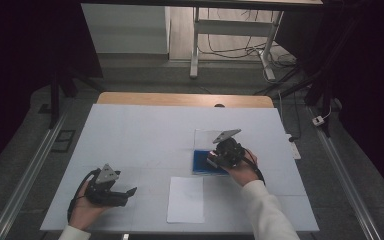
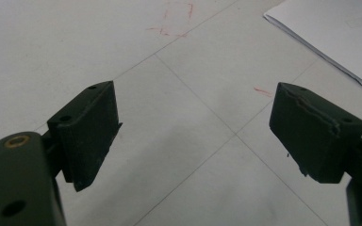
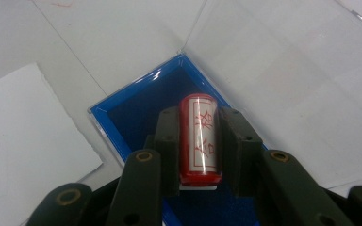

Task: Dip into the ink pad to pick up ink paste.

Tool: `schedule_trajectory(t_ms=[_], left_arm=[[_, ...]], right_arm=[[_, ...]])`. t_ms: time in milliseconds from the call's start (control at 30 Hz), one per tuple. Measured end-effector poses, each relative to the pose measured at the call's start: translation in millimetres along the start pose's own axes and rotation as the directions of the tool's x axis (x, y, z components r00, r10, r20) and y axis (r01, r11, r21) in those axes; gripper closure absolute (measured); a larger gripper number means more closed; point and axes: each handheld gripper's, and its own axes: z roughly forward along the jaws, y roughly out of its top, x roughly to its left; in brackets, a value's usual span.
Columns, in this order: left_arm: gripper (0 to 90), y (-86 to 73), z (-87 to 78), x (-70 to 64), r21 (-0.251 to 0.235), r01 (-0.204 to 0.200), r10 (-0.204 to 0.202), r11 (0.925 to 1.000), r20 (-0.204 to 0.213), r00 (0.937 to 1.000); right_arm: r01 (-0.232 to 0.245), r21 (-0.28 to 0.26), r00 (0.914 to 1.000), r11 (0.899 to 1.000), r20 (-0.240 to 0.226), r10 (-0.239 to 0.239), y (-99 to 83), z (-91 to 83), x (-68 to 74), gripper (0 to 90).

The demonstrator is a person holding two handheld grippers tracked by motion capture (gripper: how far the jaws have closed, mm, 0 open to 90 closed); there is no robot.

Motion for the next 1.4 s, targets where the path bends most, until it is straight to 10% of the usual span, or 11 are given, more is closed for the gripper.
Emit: schedule_trajectory(t_ms=[1400], left_arm=[[16.6, -0.6, 0.9, -0.7, -0.003, -0.001, 0.001, 1.0, 0.002, 1.0]], right_arm=[[0.02, 0.051, 0.9994, 0.998, 0.028, -0.022, 1.3, 5.5, 4.9, 70.7]])
